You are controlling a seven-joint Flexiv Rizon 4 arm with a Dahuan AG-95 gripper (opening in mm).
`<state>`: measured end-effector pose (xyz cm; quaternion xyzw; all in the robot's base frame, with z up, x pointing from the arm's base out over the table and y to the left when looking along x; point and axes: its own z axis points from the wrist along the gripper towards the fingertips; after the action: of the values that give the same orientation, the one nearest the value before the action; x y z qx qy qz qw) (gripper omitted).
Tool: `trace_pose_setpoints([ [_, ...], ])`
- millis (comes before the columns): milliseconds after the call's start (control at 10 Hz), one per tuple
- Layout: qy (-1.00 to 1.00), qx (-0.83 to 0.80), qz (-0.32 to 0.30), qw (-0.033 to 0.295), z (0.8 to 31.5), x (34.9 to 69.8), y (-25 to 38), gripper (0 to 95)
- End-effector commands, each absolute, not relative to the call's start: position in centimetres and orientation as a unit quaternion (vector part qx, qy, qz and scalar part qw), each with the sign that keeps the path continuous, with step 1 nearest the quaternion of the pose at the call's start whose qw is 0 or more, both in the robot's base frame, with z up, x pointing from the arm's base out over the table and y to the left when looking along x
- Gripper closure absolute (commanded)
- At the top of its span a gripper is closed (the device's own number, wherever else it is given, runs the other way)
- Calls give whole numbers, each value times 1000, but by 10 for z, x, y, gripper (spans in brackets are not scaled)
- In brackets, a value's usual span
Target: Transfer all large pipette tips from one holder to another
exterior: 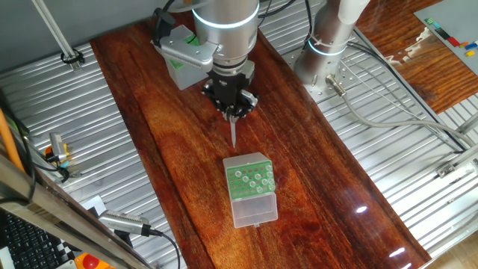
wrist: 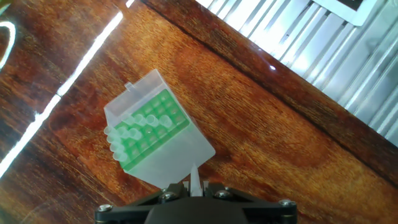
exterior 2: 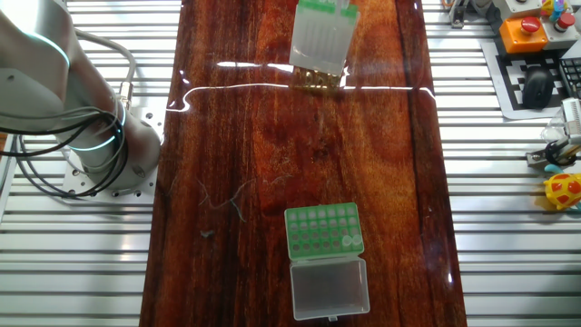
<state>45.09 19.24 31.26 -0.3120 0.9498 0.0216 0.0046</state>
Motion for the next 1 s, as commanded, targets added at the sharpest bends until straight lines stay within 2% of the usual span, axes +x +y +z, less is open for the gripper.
trace_pose_setpoints([
  [100, 953, -302, 21, 9, 312, 450, 192, 950],
  [600, 960, -279, 18, 10, 315, 449, 180, 950],
  [1000, 942, -334, 22, 10, 323, 430, 84, 950],
])
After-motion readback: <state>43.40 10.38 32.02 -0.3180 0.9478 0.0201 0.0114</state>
